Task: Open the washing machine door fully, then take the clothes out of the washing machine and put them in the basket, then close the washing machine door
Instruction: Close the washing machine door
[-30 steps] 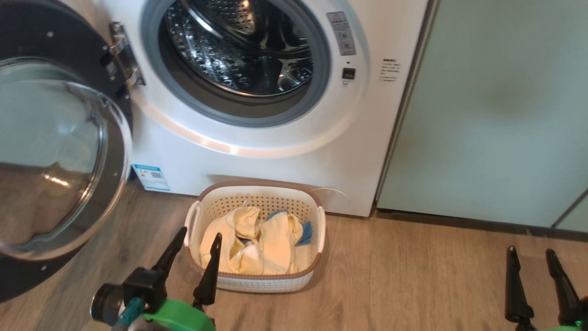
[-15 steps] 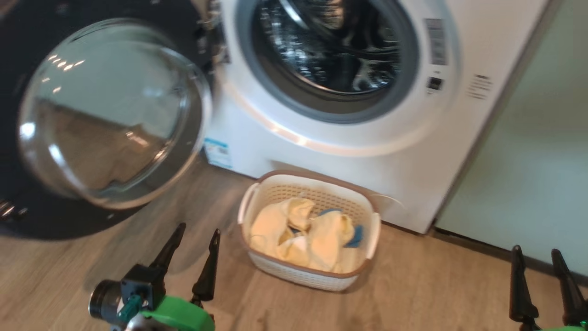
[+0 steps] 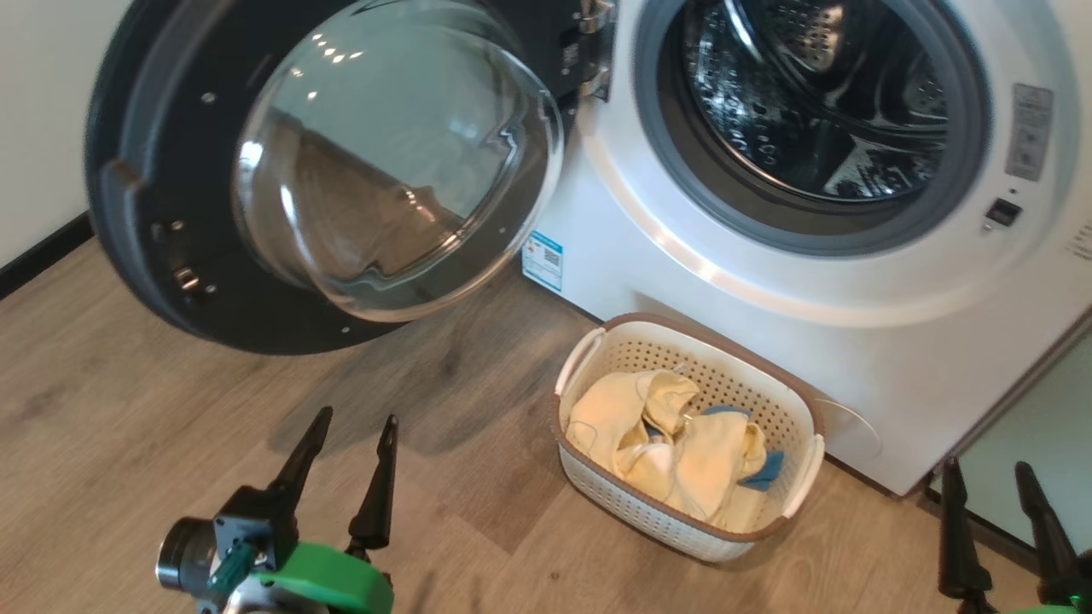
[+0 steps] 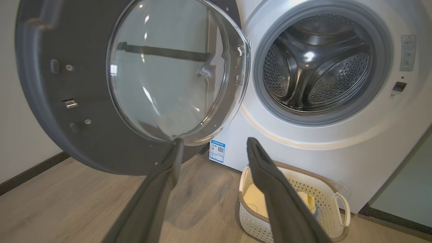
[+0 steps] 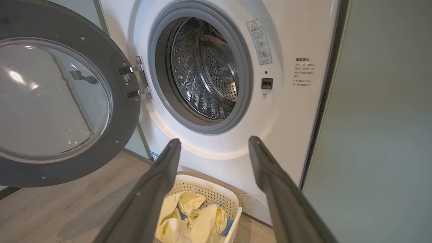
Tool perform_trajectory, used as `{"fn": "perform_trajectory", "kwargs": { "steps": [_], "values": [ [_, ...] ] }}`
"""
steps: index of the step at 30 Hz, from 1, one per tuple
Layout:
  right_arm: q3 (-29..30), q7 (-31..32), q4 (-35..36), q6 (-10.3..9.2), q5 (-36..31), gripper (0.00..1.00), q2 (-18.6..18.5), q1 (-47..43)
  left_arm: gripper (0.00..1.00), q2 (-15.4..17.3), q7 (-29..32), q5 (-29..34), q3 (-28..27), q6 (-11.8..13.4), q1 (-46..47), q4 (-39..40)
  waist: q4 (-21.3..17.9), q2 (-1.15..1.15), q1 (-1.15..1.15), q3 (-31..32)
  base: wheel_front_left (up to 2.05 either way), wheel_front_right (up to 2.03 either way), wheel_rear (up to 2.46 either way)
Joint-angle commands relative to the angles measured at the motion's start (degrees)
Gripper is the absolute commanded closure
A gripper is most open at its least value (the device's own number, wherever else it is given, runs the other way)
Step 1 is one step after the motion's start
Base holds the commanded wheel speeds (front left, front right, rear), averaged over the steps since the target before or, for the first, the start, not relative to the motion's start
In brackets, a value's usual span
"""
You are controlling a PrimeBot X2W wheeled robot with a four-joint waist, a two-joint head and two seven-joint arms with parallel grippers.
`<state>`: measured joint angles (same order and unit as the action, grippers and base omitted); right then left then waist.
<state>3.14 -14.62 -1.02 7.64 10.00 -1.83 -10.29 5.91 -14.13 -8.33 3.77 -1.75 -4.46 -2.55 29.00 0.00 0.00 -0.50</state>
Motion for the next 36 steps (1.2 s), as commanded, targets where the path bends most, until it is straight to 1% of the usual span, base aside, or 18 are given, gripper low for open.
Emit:
{"fn": "perform_trajectory", "kwargs": {
  "steps": [1, 10, 18, 19, 20, 23, 30, 33, 35, 36],
  "values": [
    [-1.41, -0.38, 1.68, -0.15, -0.26, 0.00, -1.05, 1.83, 0.00, 0.77, -0.43, -0.45, -2.17, 0.31, 2.40, 1.92, 0.44, 0.00, 0.00, 0.05, 0.00, 0.00, 0.00],
    [-2.88, -0.38, 0.69, -0.15, -0.32, 0.00, -1.05, 2.77, 0.00, 0.83, -0.62, -0.56, -2.39, 1.13, 1.42, 2.72, 0.49, 0.00, 0.00, 0.37, 0.00, 0.00, 0.00],
    [-2.81, -0.38, 0.69, -0.15, -0.03, 0.00, -1.05, 2.30, 0.00, 1.14, -0.67, -1.05, -2.07, 0.91, 1.32, 2.49, 0.16, 0.00, 0.00, 0.95, 0.00, 0.00, 0.00],
    [-2.77, -0.38, 0.77, -0.15, 0.04, 0.00, -1.05, 2.20, 0.56, 1.03, -0.49, -1.48, -1.99, 0.73, 1.30, 2.30, 0.13, 0.00, 0.00, 0.98, 0.00, 0.00, 0.00],
    [-2.73, -0.38, 0.86, -0.15, 0.09, 0.00, -1.05, 2.08, 1.00, 0.88, -0.34, -2.14, -1.79, 0.26, 1.29, 2.21, 0.10, 0.00, 0.00, 1.00, 0.00, 0.00, 0.00],
    [-2.50, -0.38, 1.06, -0.15, 0.14, 0.00, -1.05, 1.81, 1.00, 1.03, -0.08, -2.74, -1.44, -0.35, 1.39, 2.16, 0.09, 0.00, 0.00, 0.92, 0.00, 0.00, 0.00],
    [-2.24, -0.38, 1.18, -0.15, 0.12, 0.00, -1.05, 1.79, 1.00, 1.33, -0.18, -3.50, -1.14, -0.85, 1.58, 2.93, 0.17, 0.00, 0.00, 0.87, 0.00, 0.00, 0.00],
    [-2.40, -0.38, 1.14, -0.15, 0.14, 0.00, -1.05, 1.85, 1.00, 0.46, -0.35, -6.77, -2.06, -1.56, 1.43, 4.23, 0.23, 0.00, 0.00, 0.90, 0.00, 0.00, 0.00],
    [-2.54, -0.38, 1.12, -0.15, 0.01, 0.00, -1.05, 1.94, 1.00, -0.70, -0.52, -12.03, -2.93, -2.88, 1.60, 6.02, 0.28, 0.00, 0.00, 0.82, 0.00, 0.00, 0.00],
    [-2.54, -0.38, 1.12, -0.15, 0.01, 0.00, -1.05, 1.94, 1.00, -0.70, -0.52, -12.03, -2.93, -2.88, 1.60, 6.02, 0.28, 0.00, 0.00, 0.82, 0.00, 0.00, 0.00]
  ]
}}
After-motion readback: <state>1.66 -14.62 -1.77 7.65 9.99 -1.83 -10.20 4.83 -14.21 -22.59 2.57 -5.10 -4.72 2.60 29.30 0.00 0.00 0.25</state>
